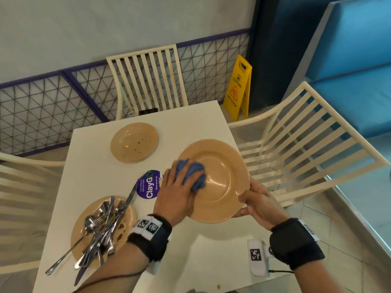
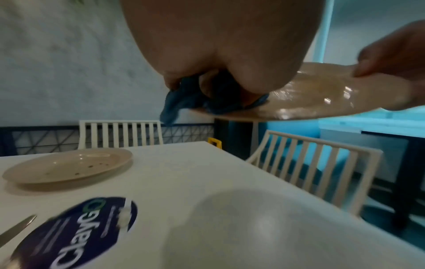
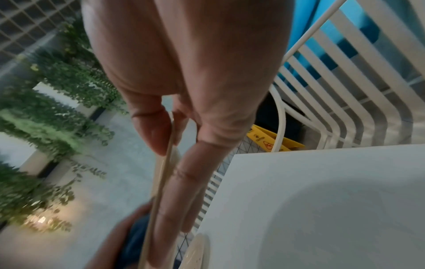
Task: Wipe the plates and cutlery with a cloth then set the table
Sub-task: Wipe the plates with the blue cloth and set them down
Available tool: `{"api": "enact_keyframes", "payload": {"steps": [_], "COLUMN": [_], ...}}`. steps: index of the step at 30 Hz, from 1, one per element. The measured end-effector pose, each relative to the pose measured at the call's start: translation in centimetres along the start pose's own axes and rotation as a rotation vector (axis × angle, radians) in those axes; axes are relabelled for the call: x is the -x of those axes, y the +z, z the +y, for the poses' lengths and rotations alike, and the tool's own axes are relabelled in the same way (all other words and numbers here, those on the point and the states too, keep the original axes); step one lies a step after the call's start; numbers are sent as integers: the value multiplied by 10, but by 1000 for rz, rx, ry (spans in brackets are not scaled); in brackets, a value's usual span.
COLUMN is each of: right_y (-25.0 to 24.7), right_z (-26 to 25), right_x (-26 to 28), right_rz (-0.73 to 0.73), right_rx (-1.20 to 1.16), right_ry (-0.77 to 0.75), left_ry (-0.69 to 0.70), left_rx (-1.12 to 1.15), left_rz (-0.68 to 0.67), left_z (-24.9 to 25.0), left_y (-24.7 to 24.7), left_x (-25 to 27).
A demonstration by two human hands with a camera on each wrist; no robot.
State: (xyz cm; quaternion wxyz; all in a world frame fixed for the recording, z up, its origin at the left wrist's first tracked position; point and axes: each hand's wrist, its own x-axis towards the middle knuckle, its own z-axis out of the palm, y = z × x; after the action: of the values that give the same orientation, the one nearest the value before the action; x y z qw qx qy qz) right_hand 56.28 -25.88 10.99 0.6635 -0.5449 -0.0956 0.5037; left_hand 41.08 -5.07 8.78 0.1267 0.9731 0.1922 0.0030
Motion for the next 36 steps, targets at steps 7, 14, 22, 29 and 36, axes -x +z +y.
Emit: {"api": "enact_keyframes", "payload": {"steps": [7, 14, 22, 29, 36], "right_y": [27, -6, 35, 6, 22], "right_z": [-15, -30, -7, -27, -13], "right_x": [-14, 5, -1, 11, 10], "right_rz": [-44, 3, -137, -79, -120], "right_rx": [64, 79, 105, 23, 122], "right_ry": [-96, -70, -27, -61, -63], "left_ry": [102, 150, -11, 215, -94], "left_rx": [227, 55, 288, 100, 190], "left_rz": [118, 15, 142, 74, 122], "left_z": [76, 19, 46, 56, 12], "left_y": [-12, 21, -27, 5, -10], "left_x": [-20, 24, -33, 18, -14]}}
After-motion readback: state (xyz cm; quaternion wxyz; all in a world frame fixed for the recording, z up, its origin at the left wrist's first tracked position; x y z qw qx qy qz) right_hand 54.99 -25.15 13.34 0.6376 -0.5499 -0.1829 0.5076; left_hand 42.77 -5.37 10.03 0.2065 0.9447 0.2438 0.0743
